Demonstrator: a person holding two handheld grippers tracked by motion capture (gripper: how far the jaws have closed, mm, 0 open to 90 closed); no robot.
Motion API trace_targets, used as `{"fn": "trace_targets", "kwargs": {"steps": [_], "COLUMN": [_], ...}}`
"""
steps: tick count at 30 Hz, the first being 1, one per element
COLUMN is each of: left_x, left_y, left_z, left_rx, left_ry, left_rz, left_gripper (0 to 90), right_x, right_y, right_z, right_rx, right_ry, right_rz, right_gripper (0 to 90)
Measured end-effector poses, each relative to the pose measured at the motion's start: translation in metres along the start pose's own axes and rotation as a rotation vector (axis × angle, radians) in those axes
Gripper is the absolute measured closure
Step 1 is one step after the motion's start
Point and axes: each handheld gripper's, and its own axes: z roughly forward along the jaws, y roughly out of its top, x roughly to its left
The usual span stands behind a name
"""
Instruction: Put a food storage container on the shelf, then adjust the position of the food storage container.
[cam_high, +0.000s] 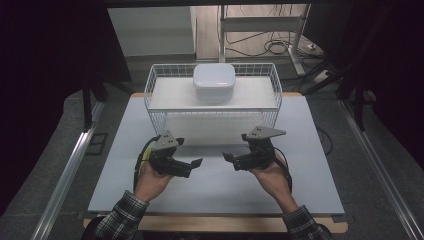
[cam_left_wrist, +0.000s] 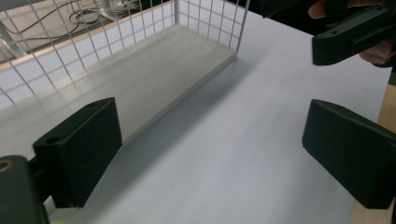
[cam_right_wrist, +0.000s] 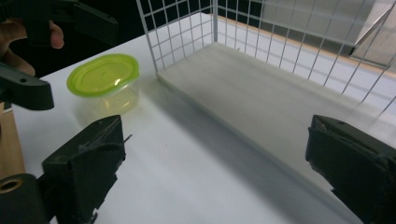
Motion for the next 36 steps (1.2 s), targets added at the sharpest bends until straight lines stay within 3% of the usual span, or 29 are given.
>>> {"fn": "trace_targets", "kwargs": {"steps": [9,15,21,26,36], "left_x": [-0.003,-0.016,-0.022,-0.024,-0.018], "left_y": [-0.039,-0.054,-0.073,-0.077,-0.076], "left_z": [0.001,0.003,0.001,-0.001,0.001], "left_rx": [-0.023,0.001,0.032,0.055,0.074], "left_ry": [-0.064,-0.058,-0.04,-0.035,-0.029], "left_rz": [-0.022,0.0,0.004,0.013,-0.019], "left_gripper": [6.8,5.5,5.6,6.1,6.5], "right_x": [-0.001,0.013,0.021,0.023,0.019], "right_y": [-0.037,-0.055,-0.069,-0.082,-0.085], "right_z": [-0.006,-0.011,-0.011,-0.009,-0.008], "right_rx": [0.006,0.004,0.017,0.073,0.085], "right_ry": [-0.007,-0.024,0.001,0.015,0.016], "right_rz": [0.029,-0.013,0.004,0.011,0.027], "right_gripper": [4.6,5.0,5.1,5.3,5.8]}}
